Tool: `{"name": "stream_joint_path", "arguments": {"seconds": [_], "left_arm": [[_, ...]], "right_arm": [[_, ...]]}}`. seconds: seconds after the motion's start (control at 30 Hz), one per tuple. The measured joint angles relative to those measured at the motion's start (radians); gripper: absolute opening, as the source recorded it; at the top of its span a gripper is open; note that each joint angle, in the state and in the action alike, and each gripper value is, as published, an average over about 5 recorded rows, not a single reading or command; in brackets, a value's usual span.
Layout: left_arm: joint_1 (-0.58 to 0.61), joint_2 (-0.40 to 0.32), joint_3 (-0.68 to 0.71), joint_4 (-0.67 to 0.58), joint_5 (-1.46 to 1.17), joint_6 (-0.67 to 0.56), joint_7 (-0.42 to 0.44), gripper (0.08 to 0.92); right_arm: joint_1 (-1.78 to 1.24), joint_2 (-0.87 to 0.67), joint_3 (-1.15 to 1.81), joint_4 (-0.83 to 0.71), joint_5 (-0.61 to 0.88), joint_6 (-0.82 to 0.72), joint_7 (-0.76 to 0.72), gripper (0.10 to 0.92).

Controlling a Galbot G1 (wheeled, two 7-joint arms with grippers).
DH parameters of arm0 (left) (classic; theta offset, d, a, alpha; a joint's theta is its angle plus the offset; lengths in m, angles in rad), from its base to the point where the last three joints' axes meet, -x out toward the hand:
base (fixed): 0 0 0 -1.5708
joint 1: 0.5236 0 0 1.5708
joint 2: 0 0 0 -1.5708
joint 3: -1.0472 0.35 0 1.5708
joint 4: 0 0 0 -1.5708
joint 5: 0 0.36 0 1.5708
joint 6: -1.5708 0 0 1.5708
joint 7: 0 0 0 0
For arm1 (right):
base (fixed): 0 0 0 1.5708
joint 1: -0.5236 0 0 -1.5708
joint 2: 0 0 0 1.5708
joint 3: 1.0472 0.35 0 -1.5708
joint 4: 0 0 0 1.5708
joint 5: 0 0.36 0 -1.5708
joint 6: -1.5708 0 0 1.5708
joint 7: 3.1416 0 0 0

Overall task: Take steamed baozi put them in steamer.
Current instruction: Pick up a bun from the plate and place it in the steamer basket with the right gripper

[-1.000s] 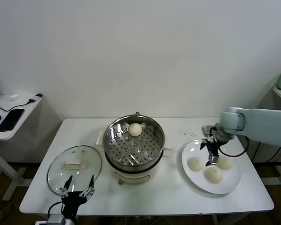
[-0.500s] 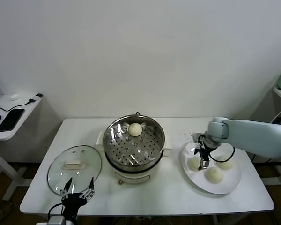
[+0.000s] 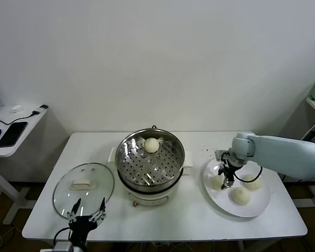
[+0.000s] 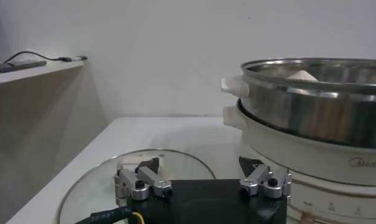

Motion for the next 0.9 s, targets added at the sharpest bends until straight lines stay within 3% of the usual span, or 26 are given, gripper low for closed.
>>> {"name": "stream_joint_path", "arguments": {"seconds": [0.47, 0.9], "left_arm": [[0.002, 0.014, 0.009, -0.031, 0.000, 0.016, 0.002, 0.823], [-0.009, 0.019, 0.034, -0.046, 0.009, 0.018, 0.004, 0.823]], "right_arm": [[0.471, 0.102, -0.155, 0.100, 0.275, 0.010, -0.114, 0.628], [0.539, 0.396, -0.091, 0.150, 0.563, -0.142, 0.019, 0.631]]}}
